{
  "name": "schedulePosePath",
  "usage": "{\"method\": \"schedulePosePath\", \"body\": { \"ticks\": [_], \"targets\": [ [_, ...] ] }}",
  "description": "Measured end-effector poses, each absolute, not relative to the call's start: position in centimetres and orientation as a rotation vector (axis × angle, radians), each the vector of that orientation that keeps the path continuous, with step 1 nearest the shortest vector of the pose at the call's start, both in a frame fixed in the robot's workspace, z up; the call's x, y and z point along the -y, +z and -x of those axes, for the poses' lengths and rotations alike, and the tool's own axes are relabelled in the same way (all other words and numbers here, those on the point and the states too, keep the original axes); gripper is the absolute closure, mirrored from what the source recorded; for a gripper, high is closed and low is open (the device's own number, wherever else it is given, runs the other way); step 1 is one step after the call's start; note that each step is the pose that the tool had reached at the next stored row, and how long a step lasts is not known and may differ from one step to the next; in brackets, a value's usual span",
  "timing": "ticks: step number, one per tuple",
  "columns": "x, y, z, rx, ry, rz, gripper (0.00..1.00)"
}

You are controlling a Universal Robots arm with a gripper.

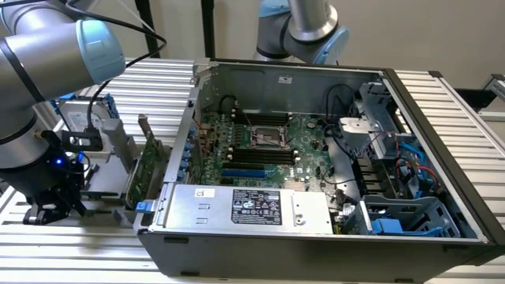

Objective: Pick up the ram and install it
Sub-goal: 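Pick up the ram and move it above insertion slot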

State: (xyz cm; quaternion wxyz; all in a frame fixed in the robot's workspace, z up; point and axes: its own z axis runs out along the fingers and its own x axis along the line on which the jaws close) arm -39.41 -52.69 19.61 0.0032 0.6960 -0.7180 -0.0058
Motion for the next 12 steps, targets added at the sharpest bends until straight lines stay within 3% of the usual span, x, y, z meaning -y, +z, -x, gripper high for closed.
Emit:
{"method": "schedulePosePath", "body": {
  "ticks": [12],
  "targets": [
    [52.66,19.61,39.41,2.224,-0.018,-2.209,1.00]
  ]
}}
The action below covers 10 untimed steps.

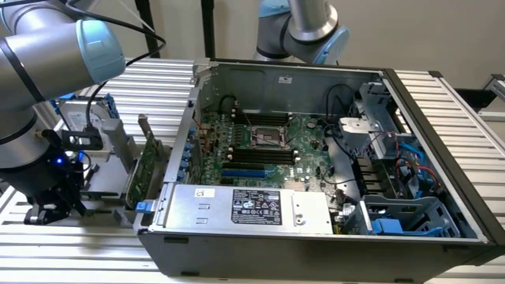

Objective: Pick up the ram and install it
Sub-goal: 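Pick up the ram and move it above insertion slot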

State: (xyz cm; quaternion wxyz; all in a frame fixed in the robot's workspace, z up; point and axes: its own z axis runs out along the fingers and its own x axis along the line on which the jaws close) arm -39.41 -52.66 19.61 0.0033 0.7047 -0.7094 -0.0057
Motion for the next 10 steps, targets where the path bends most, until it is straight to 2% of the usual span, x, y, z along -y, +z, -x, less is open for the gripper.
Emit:
{"method": "schedulePosePath", "body": {
  "ticks": [10],
  "targets": [
    [52.7,22.1,39.4,2.224,-0.018,-2.209,1.00]
  ]
}}
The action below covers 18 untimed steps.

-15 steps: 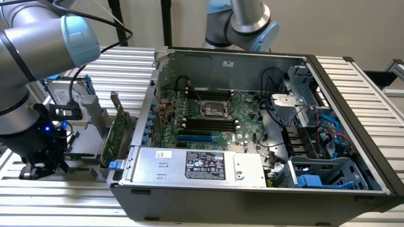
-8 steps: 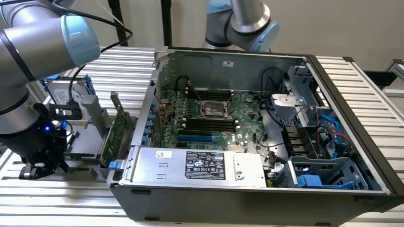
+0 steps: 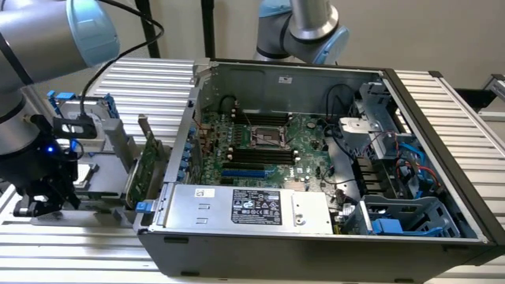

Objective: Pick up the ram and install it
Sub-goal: 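Pick up the ram and move it above insertion slot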

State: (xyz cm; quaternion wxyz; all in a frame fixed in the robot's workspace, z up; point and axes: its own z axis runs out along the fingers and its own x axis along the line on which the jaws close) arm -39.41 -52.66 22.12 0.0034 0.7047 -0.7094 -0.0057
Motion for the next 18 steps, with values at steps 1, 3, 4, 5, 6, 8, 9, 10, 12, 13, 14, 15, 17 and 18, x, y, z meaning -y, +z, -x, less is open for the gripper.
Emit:
{"method": "schedulePosePath", "body": {
  "ticks": [1,3,4,5,6,8,9,10,12,13,14,15,17,18],
  "targets": [
    [52.7,22.6,39.4,2.224,-0.018,-2.209,1.00],
    [52.7,23.5,39.4,2.224,-0.018,-2.209,1.00],
    [52.6,24.0,39.4,2.224,-0.018,-2.209,1.00],
    [52.6,24.4,39.4,2.224,-0.018,-2.209,1.00],
    [52.6,24.9,39.4,2.224,-0.018,-2.209,1.00],
    [52.6,25.8,39.4,2.224,-0.018,-2.209,1.00],
    [52.6,26.2,39.4,2.224,-0.018,-2.209,1.00],
    [52.6,26.7,39.4,2.224,-0.018,-2.209,1.00],
    [52.6,27.6,39.4,2.224,-0.018,-2.209,1.00],
    [52.6,28.0,39.4,2.224,-0.018,-2.209,1.00],
    [52.6,28.5,39.3,2.224,-0.018,-2.209,1.00],
    [52.6,28.9,39.3,2.224,-0.018,-2.209,1.00],
    [52.5,29.9,39.1,2.224,-0.018,-2.209,1.00],
    [52.5,30.3,38.9,2.224,-0.018,-2.209,1.00]
  ]
}}
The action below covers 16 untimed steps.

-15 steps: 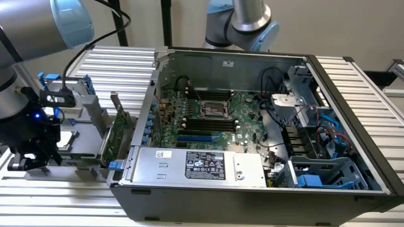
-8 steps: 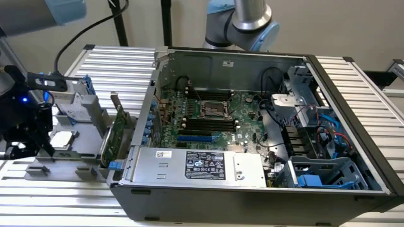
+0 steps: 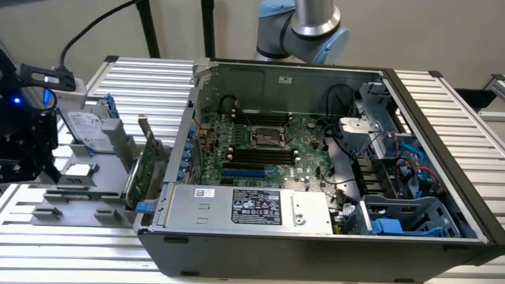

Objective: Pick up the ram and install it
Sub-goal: 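Pick up the ram and move it above insertion slot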

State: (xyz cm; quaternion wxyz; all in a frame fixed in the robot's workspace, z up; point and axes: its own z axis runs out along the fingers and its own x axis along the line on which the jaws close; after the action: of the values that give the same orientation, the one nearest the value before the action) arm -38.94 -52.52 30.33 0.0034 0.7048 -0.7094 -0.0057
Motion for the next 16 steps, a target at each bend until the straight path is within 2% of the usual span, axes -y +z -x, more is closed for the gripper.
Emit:
{"method": "schedulePosePath", "body": {
  "ticks": [16],
  "targets": [
    [52.1,36.5,34.1,2.224,-0.018,-2.209,1.00]
  ]
}}
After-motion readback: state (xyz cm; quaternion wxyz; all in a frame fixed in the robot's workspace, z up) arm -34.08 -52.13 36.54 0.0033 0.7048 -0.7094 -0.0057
